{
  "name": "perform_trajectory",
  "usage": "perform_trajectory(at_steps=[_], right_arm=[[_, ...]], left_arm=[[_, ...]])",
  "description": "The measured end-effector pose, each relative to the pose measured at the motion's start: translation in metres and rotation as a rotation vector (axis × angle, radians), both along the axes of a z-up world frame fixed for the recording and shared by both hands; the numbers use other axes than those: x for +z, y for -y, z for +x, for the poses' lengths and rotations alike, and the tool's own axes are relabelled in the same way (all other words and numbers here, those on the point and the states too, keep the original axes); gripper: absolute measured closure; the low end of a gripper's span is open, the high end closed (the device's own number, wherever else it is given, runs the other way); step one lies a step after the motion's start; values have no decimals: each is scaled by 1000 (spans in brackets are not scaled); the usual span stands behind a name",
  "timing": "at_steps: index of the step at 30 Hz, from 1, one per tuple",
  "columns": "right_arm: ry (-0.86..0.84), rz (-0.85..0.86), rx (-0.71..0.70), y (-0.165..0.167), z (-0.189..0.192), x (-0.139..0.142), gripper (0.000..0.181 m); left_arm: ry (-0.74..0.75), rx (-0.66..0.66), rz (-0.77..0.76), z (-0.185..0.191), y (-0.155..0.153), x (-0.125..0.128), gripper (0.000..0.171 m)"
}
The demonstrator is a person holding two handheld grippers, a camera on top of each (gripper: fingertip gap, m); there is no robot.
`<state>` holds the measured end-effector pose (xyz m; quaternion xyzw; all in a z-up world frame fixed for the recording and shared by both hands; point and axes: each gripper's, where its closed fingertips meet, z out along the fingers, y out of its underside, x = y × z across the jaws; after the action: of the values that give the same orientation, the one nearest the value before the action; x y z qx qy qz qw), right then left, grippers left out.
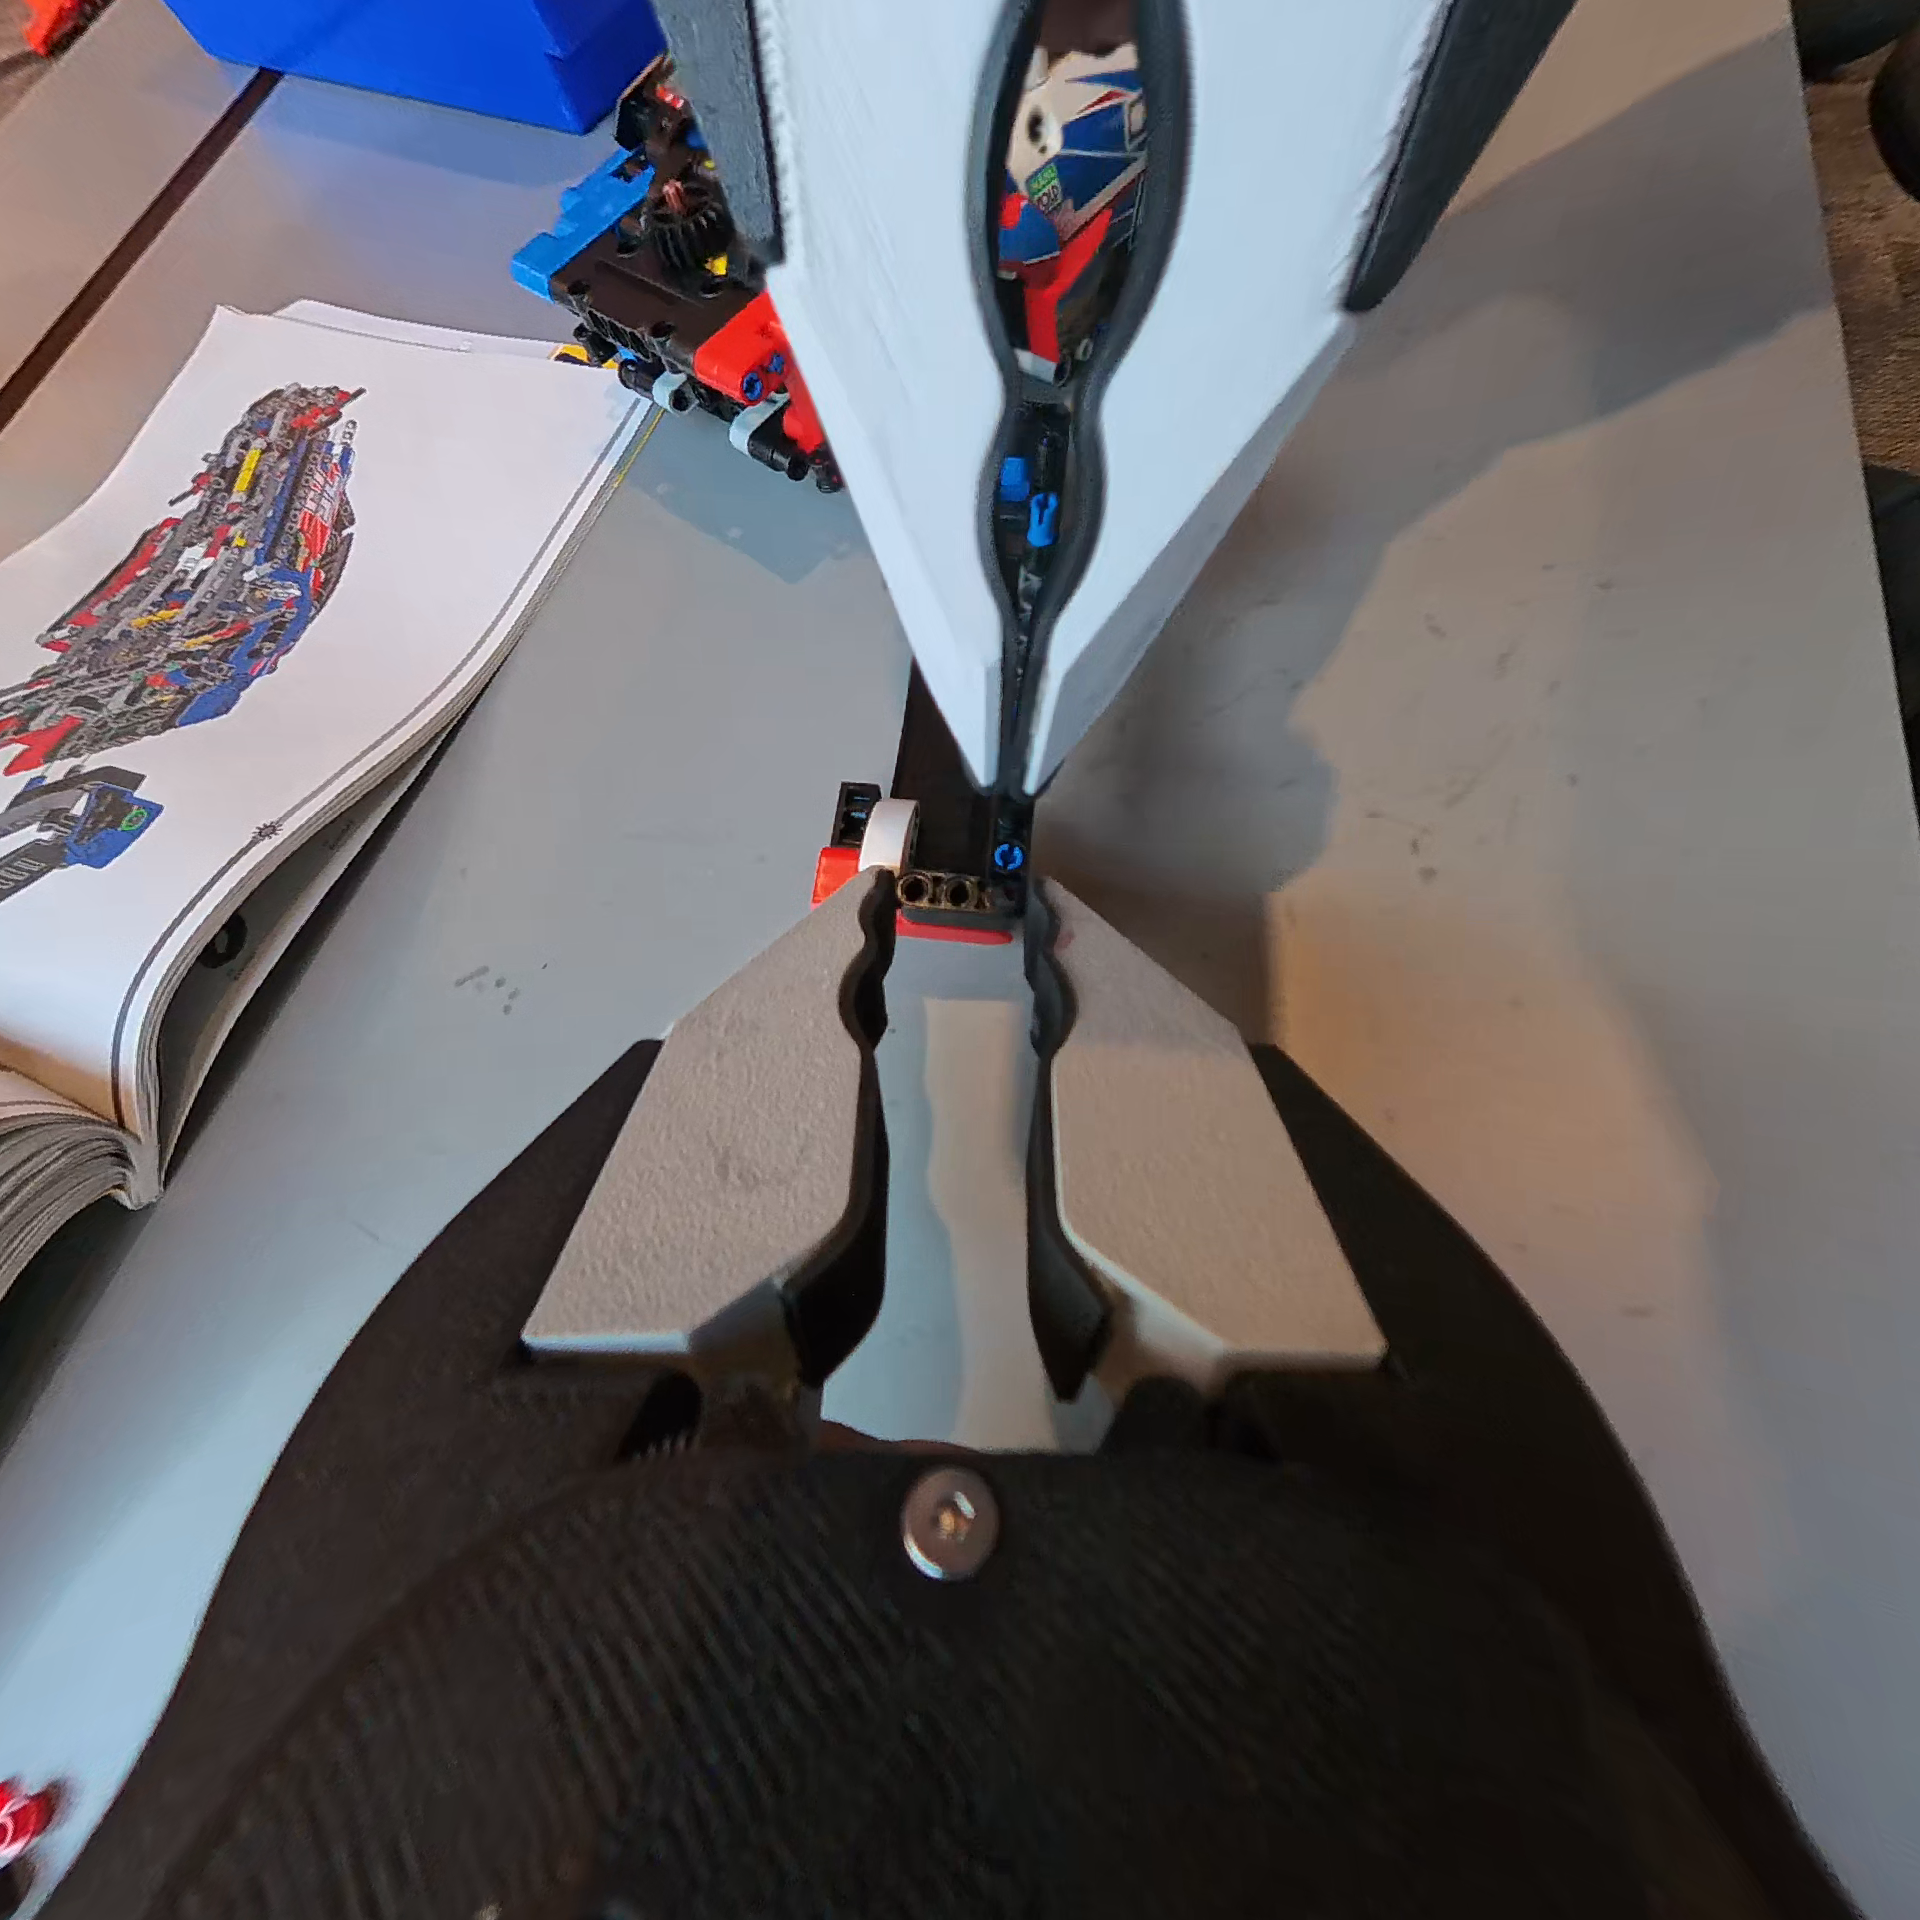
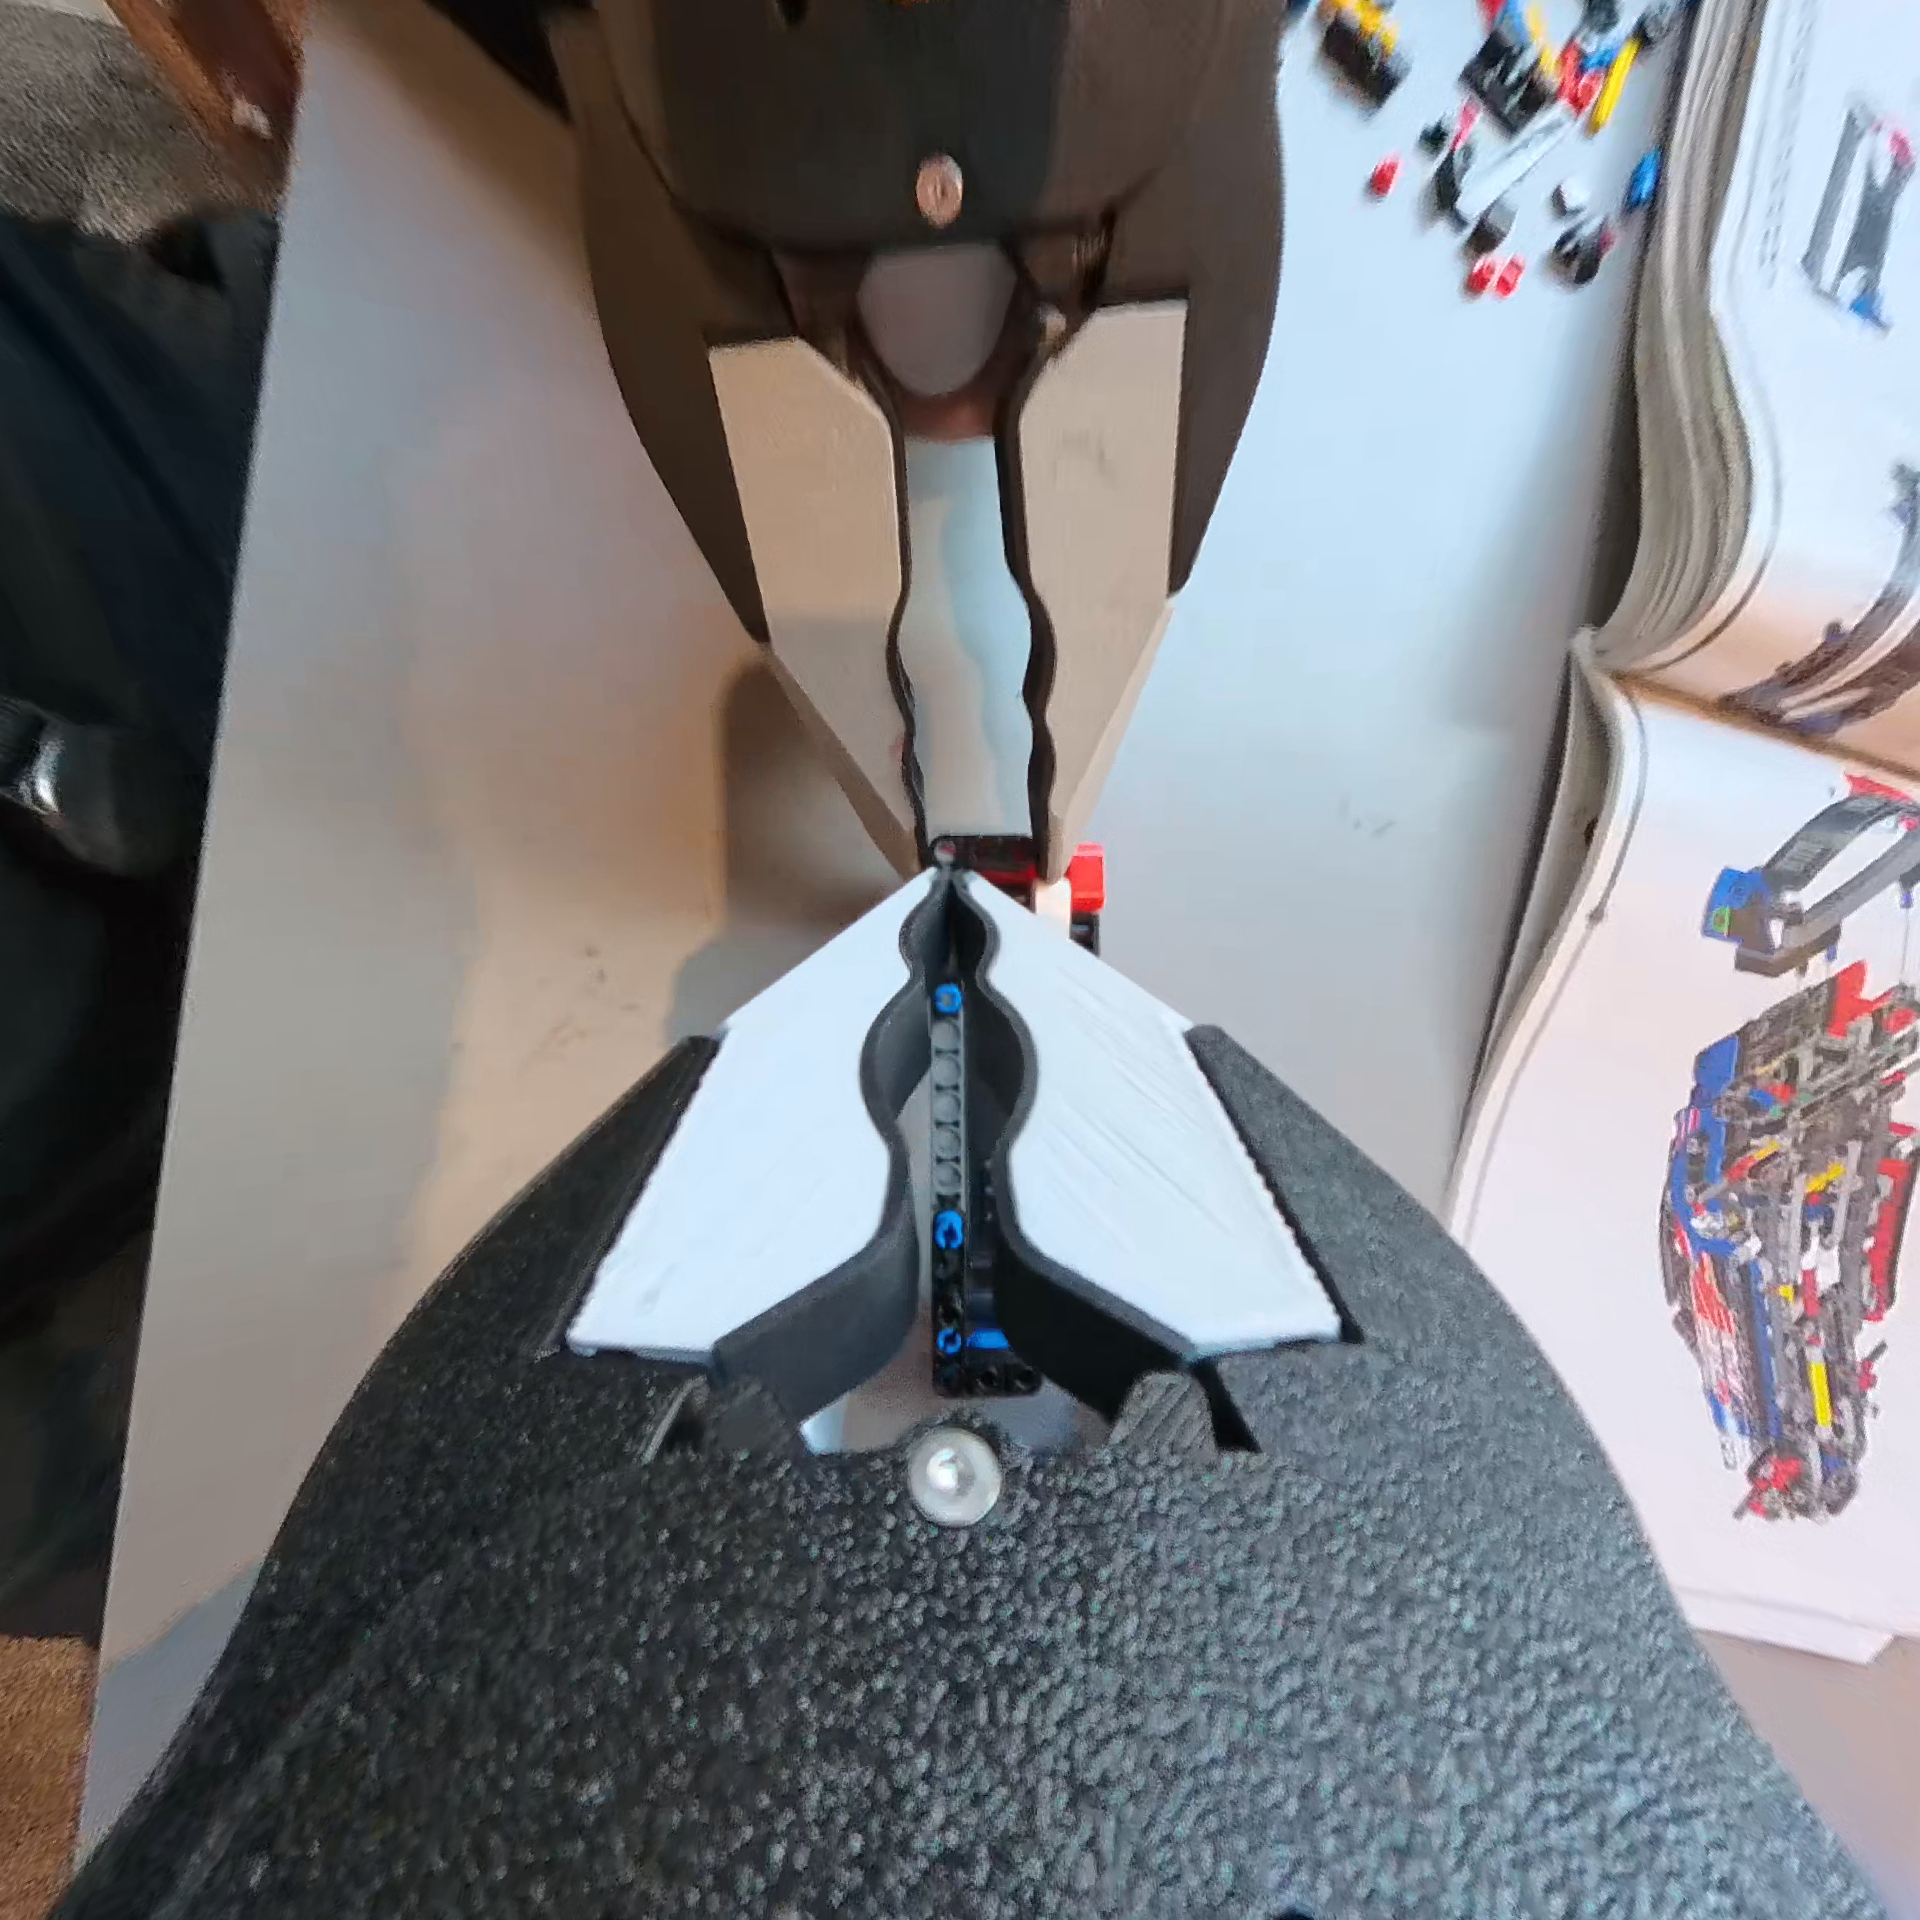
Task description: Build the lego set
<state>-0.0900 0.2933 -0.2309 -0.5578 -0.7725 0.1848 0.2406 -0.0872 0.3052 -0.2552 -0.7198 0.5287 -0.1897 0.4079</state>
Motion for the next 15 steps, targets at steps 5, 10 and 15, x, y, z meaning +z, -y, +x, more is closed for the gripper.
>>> perform_trajectory(at_steps=[5,10,15], right_arm=[[-12,6,-60,-2,1,2,181],[-196,-61,-241,-10,12,26,176],[-336,-84,-425,-8,42,18,167]], left_arm=[[-4,0,10,0,1,0,150],[-2,-11,5,-5,5,1,150],[-11,-10,28,-18,7,1,150]])
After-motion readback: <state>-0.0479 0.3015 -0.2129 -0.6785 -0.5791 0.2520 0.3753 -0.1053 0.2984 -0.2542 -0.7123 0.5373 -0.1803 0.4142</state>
